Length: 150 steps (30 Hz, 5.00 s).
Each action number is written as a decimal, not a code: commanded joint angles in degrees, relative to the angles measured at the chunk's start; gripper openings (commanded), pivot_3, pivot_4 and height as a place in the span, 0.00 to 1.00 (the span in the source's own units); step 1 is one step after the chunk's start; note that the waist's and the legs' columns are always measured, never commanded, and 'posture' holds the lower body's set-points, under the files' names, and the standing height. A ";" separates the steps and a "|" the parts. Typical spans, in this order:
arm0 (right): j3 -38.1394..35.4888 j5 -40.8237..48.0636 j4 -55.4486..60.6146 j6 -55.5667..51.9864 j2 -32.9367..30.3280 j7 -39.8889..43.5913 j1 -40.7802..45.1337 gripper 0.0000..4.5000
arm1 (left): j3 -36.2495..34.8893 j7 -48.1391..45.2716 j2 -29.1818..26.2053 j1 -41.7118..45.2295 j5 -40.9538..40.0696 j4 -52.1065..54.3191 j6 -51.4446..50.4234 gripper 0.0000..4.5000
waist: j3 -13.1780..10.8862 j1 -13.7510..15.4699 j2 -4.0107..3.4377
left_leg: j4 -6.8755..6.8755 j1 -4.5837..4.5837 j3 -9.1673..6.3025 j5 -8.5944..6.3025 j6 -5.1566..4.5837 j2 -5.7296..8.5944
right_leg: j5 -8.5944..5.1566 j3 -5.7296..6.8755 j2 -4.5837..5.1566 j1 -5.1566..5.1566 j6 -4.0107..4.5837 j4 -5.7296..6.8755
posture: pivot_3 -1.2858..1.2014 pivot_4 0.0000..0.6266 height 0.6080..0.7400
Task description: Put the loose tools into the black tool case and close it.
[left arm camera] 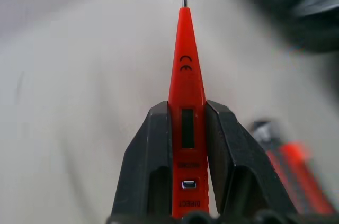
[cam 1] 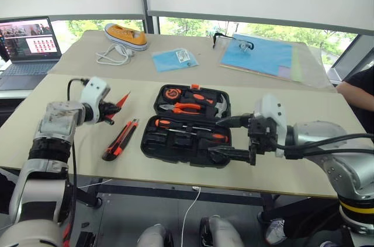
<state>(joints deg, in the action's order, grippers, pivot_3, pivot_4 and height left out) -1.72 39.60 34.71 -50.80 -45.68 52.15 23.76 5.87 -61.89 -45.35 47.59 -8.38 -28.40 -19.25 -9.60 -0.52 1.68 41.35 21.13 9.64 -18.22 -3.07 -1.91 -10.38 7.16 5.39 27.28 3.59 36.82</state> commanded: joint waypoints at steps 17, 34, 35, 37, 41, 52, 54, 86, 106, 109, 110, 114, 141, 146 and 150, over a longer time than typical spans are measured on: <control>-4.92 4.38 9.25 -1.09 0.48 -10.98 -6.94 1.00 | 19.87 -28.88 14.18 16.93 13.94 -21.07 26.67 0.09 | -0.02 0.57 0.07 | 0.41 0.18 -0.10 -0.13 -0.30 -0.02 | -0.25 -0.02 -0.17 -0.08 -0.44 -0.04 | 0.52 0.24 0.84; -5.04 5.90 10.14 -0.54 -0.55 -13.95 -8.49 1.00 | 16.78 -30.61 13.75 19.03 11.26 -26.01 26.27 0.64 | -0.01 0.53 0.09 | 0.47 0.16 -0.13 -0.26 -0.53 -0.03 | -0.21 -0.05 -0.14 -0.13 -0.54 -0.05 | 0.52 0.24 0.84; -5.12 6.06 10.20 -0.57 -0.62 -13.85 -8.61 1.00 | 17.34 -30.61 12.30 18.67 8.47 -24.04 24.62 0.69 | -0.03 0.52 0.11 | 0.47 0.18 -0.13 -0.26 -0.53 -0.03 | -0.21 -0.04 -0.15 -0.12 -0.54 -0.06 | 0.52 0.24 0.84; -5.18 6.29 10.24 -0.62 -0.68 -13.78 -8.82 1.00 | 18.08 -30.61 9.63 17.55 3.61 -20.28 21.98 0.69 | -0.04 0.44 0.14 | 0.48 0.21 -0.13 -0.26 -0.53 -0.04 | -0.21 -0.04 -0.12 -0.09 -0.54 -0.07 | 0.52 0.24 0.84; -5.19 6.46 10.02 -0.21 -0.98 -13.57 -9.70 1.00 | 15.70 -30.61 6.48 13.74 -3.71 -14.20 16.65 0.69 | -0.03 0.41 0.12 | 0.47 0.18 -0.15 -0.26 -0.53 -0.04 | -0.22 -0.06 -0.08 -0.10 -0.55 -0.07 | 0.52 0.24 0.84; -3.39 5.48 7.75 0.52 -0.82 -13.17 -8.41 1.00 | 6.85 -21.76 16.08 8.99 -2.76 -17.60 12.06 0.01 | -0.04 1.16 0.14 | 0.56 0.27 -0.13 -0.29 -0.59 0.07 | -0.22 0.00 -0.20 -0.12 -0.64 -0.08 | 0.52 0.24 0.84; -3.35 5.36 7.69 0.56 -0.84 -13.22 -8.52 1.00 | 7.00 -21.72 16.90 8.03 -2.13 -16.97 11.83 0.01 | -0.04 1.02 0.14 | 0.55 0.26 -0.13 -0.29 -0.59 0.06 | -0.22 0.00 -0.21 -0.12 -0.63 -0.07 | 0.52 0.24 0.84; -0.97 4.29 5.31 1.63 0.45 -12.31 -5.24 1.00 | -3.29 -17.56 7.59 -4.36 -6.00 7.92 -0.40 0.07 | -0.01 -0.14 0.14 | 0.54 0.09 -0.13 -0.28 -0.58 -0.04 | -0.22 -0.08 -0.08 -0.21 -0.62 -0.05 | 0.52 0.24 0.84; 8.25 -1.79 -8.61 8.80 3.84 1.33 6.65 1.00 | -35.94 3.71 -4.31 -53.82 -13.54 48.93 -22.48 0.99 | -0.02 1.70 0.08 | 0.41 0.04 -0.15 -0.58 0.00 -0.03 | -0.24 0.03 0.37 -0.18 -0.61 -0.08 | 0.52 0.24 0.84; 8.17 -2.55 -7.82 8.85 4.05 0.96 6.36 1.00 | -31.14 4.21 -5.97 -48.34 -14.25 46.18 -24.39 0.99 | -0.02 1.60 0.08 | 0.40 0.04 -0.15 -0.58 0.00 -0.03 | -0.24 0.03 0.32 -0.18 -0.60 -0.04 | 0.52 0.24 0.84; 8.23 -3.51 -7.22 9.43 4.13 0.40 5.92 1.00 | -28.49 4.49 -6.45 -45.70 -13.71 44.44 -24.86 0.99 | -0.02 1.52 0.08 | 0.38 0.04 -0.16 -0.58 0.01 -0.03 | -0.25 0.04 0.32 -0.18 -0.56 -0.02 | 0.52 0.24 0.84; 8.55 -5.11 -5.00 10.30 4.23 -0.59 4.37 1.00 | -18.38 7.29 -7.45 -36.75 -8.70 36.13 -24.76 0.99 | -0.01 1.21 0.07 | 0.30 0.03 -0.10 -0.49 0.09 -0.04 | -0.27 0.03 0.13 -0.15 -0.51 -0.03 | 0.52 0.24 0.84; 2.55 -0.46 2.19 5.33 0.18 -3.71 -2.48 1.00 | -6.85 -13.07 -8.06 -12.25 -11.93 22.54 -7.14 0.40 | 0.00 1.34 0.06 | 0.35 0.16 -0.03 -0.29 -0.20 -0.06 | -0.33 0.08 0.02 -0.06 -0.42 -0.05 | 0.52 0.24 0.84; 1.29 -1.23 3.37 5.43 -0.08 -5.63 -4.36 1.00 | 5.97 -26.61 -6.18 -6.85 -4.16 19.73 7.28 0.40 | 0.03 1.06 0.01 | 0.33 0.05 0.03 -0.30 -0.22 0.01 | -0.36 0.03 -0.09 -0.11 -0.46 -0.03 | 0.52 0.24 0.84; 0.31 -0.94 5.10 5.06 -0.08 -7.01 -6.04 1.00 | 13.28 -30.43 -1.25 0.50 0.47 8.77 17.98 0.40 | 0.00 1.08 0.06 | 0.39 0.06 0.08 -0.27 -0.19 -0.04 | -0.36 -0.02 -0.28 -0.10 -0.46 0.00 | 0.52 0.24 0.84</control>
<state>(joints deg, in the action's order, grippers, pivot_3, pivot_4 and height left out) 0.64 37.37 37.18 -45.65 -45.48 45.86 17.86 18.09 -90.90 -46.54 44.19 -9.40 -16.30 -6.62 -9.60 0.57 1.73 41.82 21.22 9.69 -18.49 -3.26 -1.95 -10.74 7.17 5.09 27.18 3.13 36.86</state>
